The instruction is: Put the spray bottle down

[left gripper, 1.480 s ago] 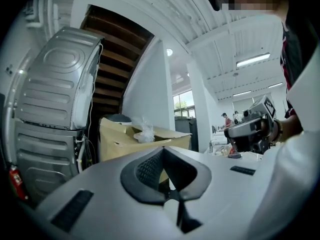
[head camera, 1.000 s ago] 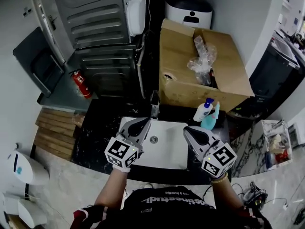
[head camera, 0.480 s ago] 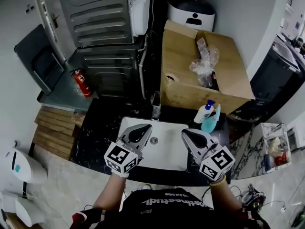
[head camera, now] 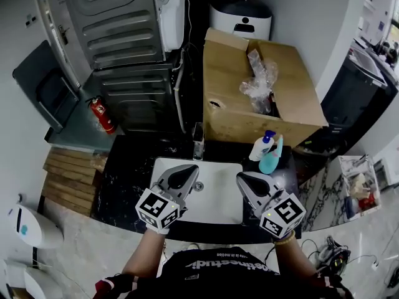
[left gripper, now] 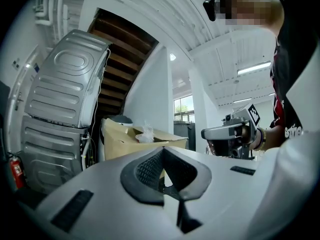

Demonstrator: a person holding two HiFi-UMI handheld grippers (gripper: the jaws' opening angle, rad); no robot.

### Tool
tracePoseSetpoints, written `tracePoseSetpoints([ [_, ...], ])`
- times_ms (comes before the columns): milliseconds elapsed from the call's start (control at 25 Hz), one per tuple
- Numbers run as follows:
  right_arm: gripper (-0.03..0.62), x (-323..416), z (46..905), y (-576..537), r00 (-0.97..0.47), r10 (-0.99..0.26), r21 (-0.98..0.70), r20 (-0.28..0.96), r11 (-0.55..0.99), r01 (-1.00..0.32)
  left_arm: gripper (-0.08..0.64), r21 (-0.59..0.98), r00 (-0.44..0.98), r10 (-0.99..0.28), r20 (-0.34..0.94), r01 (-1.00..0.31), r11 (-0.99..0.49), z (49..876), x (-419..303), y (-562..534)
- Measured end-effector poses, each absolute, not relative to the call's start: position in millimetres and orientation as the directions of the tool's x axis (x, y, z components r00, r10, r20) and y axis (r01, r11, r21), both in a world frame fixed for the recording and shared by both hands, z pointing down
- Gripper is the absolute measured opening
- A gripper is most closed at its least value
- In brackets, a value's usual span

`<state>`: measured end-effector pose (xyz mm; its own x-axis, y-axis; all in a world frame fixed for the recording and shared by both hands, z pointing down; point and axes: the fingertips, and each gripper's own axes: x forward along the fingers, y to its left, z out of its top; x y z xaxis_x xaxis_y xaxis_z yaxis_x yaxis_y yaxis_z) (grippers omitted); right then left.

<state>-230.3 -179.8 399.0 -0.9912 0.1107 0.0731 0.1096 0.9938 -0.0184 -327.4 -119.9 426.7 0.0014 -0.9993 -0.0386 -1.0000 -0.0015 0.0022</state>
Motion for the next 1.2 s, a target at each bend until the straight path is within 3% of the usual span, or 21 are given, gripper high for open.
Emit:
tracePoseSetpoints([
  [1200, 0.038, -225, 401, -197, -0.994, 0.078, -0.021, 0.080, 0.997, 0.076, 0.014, 0.008, 0.001, -0.999, -0.034, -1.000, -0.001, 429, -328, -135],
])
